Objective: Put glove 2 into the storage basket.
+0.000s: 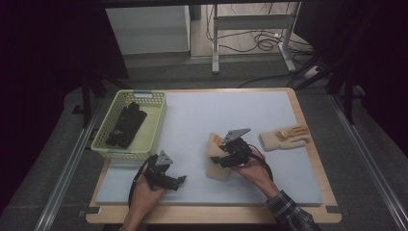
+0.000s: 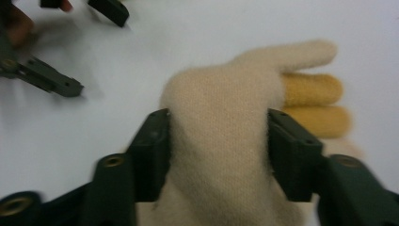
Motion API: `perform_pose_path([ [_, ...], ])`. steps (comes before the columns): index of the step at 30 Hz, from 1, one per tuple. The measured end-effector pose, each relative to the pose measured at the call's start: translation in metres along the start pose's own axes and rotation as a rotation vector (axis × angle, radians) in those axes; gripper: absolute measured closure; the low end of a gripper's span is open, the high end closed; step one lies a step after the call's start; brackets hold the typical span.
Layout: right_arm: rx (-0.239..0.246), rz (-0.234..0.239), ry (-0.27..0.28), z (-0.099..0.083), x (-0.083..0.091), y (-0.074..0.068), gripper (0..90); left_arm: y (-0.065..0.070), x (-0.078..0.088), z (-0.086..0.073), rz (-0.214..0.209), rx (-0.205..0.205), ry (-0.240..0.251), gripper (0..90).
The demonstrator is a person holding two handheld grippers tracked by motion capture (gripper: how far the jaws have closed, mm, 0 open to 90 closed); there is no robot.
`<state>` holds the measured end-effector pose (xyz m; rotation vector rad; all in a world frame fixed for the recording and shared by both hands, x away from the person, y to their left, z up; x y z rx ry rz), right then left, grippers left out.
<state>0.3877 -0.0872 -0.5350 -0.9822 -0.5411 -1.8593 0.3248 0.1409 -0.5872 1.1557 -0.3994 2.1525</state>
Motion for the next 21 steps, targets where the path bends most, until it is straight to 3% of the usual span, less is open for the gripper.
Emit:
perform_pose_path([
  [4, -0.008, -0.016, 0.004, -0.001, -0.008, 0.001, 29.5, 0.0, 0.0, 0.0, -0.001, 0.001, 0.0, 1.8],
  [9, -0.049, -0.047, 0.016, -0.005, 0.002, 0.014, 28.2, 0.0, 0.0, 0.0, -0.001, 0.002, 0.0, 1.7],
  [21, -0.231, -0.196, 0.02, -0.039, 0.036, 0.073, 34.0, 0.0, 0.0, 0.0, -0.001, 0.001, 0.0, 1.7],
])
Point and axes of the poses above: each handheld gripper's, and its own axes: x roughly backward along the jaws, z roughly out of its top, y roughly to its right, the point moved 5 cm from there along -x, roughly forward along the jaws, and after that the axes turned 10 degrees about -y, right-handed, at the moved point
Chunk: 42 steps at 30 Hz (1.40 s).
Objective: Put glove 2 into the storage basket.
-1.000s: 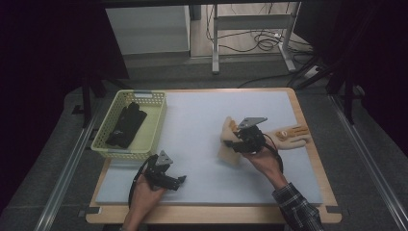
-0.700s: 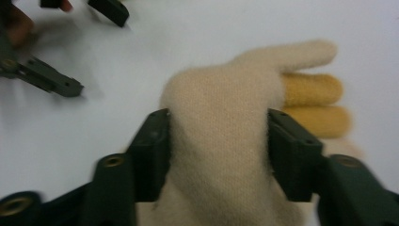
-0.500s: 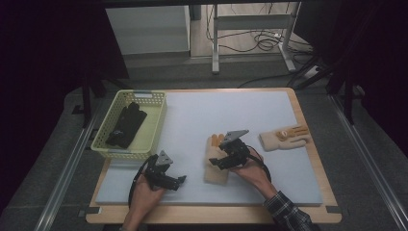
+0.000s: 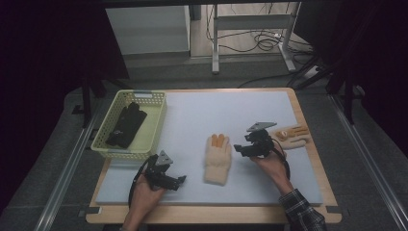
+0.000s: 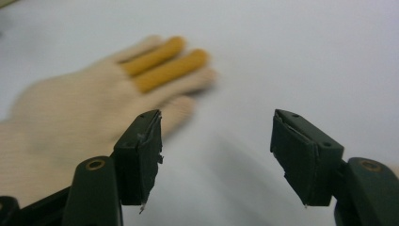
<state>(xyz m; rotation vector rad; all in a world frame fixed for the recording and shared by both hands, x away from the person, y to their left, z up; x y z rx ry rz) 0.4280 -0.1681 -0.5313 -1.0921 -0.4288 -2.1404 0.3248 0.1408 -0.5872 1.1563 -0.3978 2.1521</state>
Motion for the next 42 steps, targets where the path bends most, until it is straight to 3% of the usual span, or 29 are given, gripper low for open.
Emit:
perform_pose_path([
  [13, -0.226, -0.212, 0.004, -0.028, 0.043, 0.093, 35.1, 0.0, 0.0, 0.0, -0.001, 0.0, 0.0, 1.7],
  [19, -0.3, -0.276, -0.015, -0.044, 0.046, 0.119, 34.5, 0.0, 0.0, 0.0, -0.001, -0.001, 0.0, 1.7],
  [23, -0.31, -0.303, -0.039, -0.051, 0.034, 0.126, 32.1, 0.0, 0.0, 0.0, -0.001, -0.001, 0.0, 1.7],
  [26, -0.306, -0.35, -0.056, -0.053, 0.023, 0.13, 32.1, 0.0, 0.0, 0.0, -0.001, -0.001, 0.0, 1.7],
  [27, -0.306, -0.359, -0.05, -0.054, 0.021, 0.131, 33.8, 0.0, 0.0, 0.0, 0.0, -0.001, 0.0, 1.8],
  [30, -0.287, -0.399, -0.05, -0.053, 0.021, 0.128, 50.6, 0.0, 0.0, 0.0, 0.0, -0.001, -0.001, 1.7],
  [33, -0.256, -0.401, -0.045, -0.05, 0.025, 0.123, 61.4, 0.0, 0.0, 0.0, 0.0, -0.001, 0.0, 1.8],
  [37, -0.217, -0.401, -0.03, -0.049, 0.032, 0.118, 62.9, 0.0, 0.0, 0.0, 0.0, -0.001, 0.0, 1.7],
  [42, -0.173, -0.348, 0.016, -0.042, 0.047, 0.107, 63.0, 0.0, 0.0, 0.0, 0.0, 0.0, 0.0, 1.8],
])
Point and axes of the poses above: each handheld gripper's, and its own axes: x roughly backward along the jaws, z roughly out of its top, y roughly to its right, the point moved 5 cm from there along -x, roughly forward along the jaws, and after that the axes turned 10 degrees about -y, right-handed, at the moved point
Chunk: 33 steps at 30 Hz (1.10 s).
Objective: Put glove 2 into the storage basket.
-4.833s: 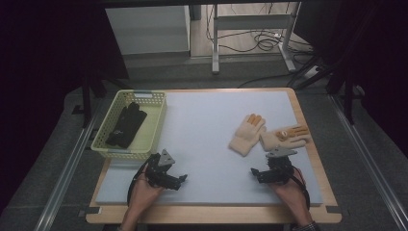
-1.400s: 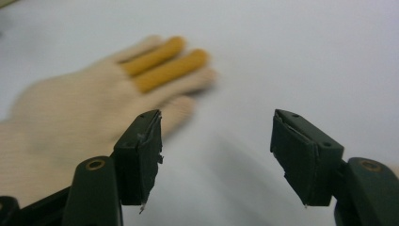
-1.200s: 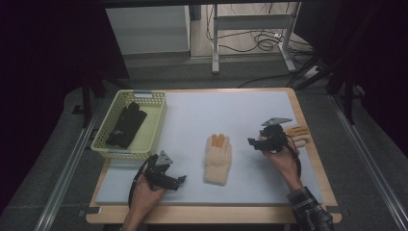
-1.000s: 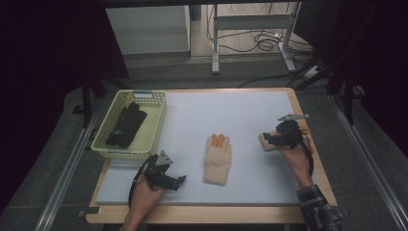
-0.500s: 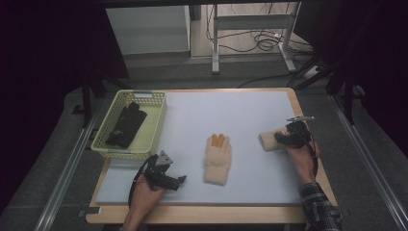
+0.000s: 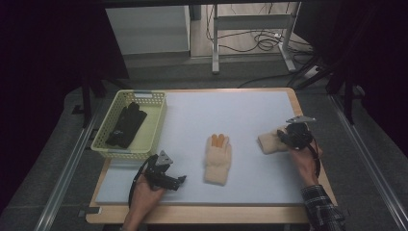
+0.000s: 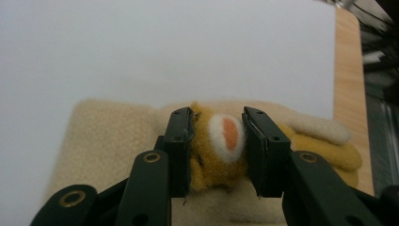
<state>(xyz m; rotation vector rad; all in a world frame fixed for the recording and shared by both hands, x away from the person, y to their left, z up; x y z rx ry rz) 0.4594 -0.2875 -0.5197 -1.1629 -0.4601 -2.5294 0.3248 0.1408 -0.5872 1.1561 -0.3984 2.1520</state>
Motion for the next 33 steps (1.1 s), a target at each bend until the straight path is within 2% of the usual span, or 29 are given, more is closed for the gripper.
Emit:
perform_pose_path([
  [7, 0.102, 0.085, 0.054, 0.012, 0.026, -0.02, 63.0, 0.0, 0.0, 0.0, 0.0, -0.002, -0.002, 1.7],
  [9, 0.139, 0.126, 0.074, 0.016, 0.035, -0.03, 63.0, 0.0, 0.0, 0.0, 0.0, -0.002, -0.002, 1.7],
  [15, 0.266, 0.231, 0.134, 0.028, 0.06, -0.063, 62.9, 0.0, 0.0, 0.0, 0.0, -0.002, -0.002, 1.7],
  [20, 0.373, 0.325, 0.178, 0.037, 0.075, -0.096, 62.9, 0.0, 0.0, 0.0, 0.001, -0.001, 0.001, 1.7],
  [26, 0.503, 0.445, 0.194, 0.043, 0.077, -0.137, 62.9, 0.0, 0.0, 0.0, 0.0, 0.0, 0.001, 1.7],
  [33, 0.652, 0.537, 0.165, 0.048, 0.064, -0.181, 62.7, 0.0, 0.0, 0.0, 0.0, -0.001, 0.0, 1.7],
])
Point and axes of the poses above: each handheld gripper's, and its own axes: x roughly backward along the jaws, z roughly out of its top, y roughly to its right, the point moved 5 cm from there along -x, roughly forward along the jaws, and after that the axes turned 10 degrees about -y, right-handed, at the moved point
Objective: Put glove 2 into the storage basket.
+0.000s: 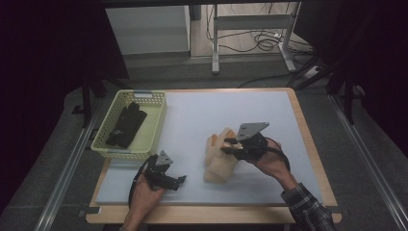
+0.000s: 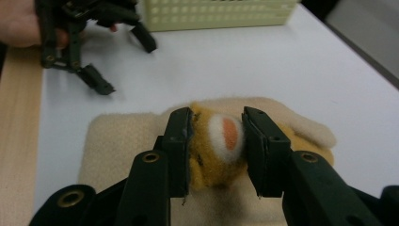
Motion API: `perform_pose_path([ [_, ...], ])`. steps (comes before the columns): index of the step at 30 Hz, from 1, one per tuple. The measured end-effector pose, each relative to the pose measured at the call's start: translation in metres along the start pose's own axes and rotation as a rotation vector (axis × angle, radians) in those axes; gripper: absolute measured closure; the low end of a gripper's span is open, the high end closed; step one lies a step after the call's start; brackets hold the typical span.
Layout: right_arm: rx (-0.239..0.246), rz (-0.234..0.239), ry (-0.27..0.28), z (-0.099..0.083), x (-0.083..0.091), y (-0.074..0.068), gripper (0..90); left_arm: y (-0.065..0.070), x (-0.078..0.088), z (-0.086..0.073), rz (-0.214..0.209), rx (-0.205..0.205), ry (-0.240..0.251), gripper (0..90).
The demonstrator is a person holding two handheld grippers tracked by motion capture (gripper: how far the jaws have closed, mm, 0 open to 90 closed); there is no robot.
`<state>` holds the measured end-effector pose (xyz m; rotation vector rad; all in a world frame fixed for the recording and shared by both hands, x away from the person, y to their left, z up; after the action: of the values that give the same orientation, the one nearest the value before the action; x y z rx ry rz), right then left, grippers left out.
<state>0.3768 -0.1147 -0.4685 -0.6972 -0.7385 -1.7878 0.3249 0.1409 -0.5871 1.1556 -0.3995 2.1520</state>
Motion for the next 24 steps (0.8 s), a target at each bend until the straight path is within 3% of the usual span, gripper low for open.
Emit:
perform_pose_path([
  [3, 0.045, 0.035, -0.029, 0.005, -0.018, -0.007, 62.6, 0.0, 0.0, 0.0, 0.001, 0.0, 0.001, 1.8],
  [7, 0.059, 0.064, -0.072, 0.002, -0.043, -0.01, 61.0, 0.0, 0.0, 0.0, 0.001, -0.001, 0.001, 1.7],
  [12, 0.006, 0.05, -0.136, -0.009, -0.067, -0.008, 40.3, 0.0, 0.0, 0.0, 0.001, -0.008, -0.005, 1.7],
  [16, -0.073, 0.011, -0.089, -0.007, -0.053, -0.001, 35.7, 0.0, 0.0, 0.0, 0.001, -0.006, -0.003, 1.8],
  [19, -0.143, -0.029, -0.068, -0.009, -0.038, 0.01, 39.1, 0.0, 0.0, 0.0, 0.002, -0.005, -0.004, 1.7],
  [24, -0.262, -0.094, -0.079, -0.025, -0.028, 0.03, 63.3, 0.0, 0.0, 0.0, -0.001, -0.002, -0.003, 1.8],
])
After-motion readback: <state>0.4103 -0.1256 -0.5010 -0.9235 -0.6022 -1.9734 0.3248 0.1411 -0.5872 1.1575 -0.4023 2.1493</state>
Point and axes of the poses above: each handheld gripper's, and its own axes: x roughly backward along the jaws, z roughly out of its top, y roughly to its right, the point moved 5 cm from there along -x, roughly forward along the jaws, and after that the axes turned 10 degrees about -y, right-handed, at the moved point
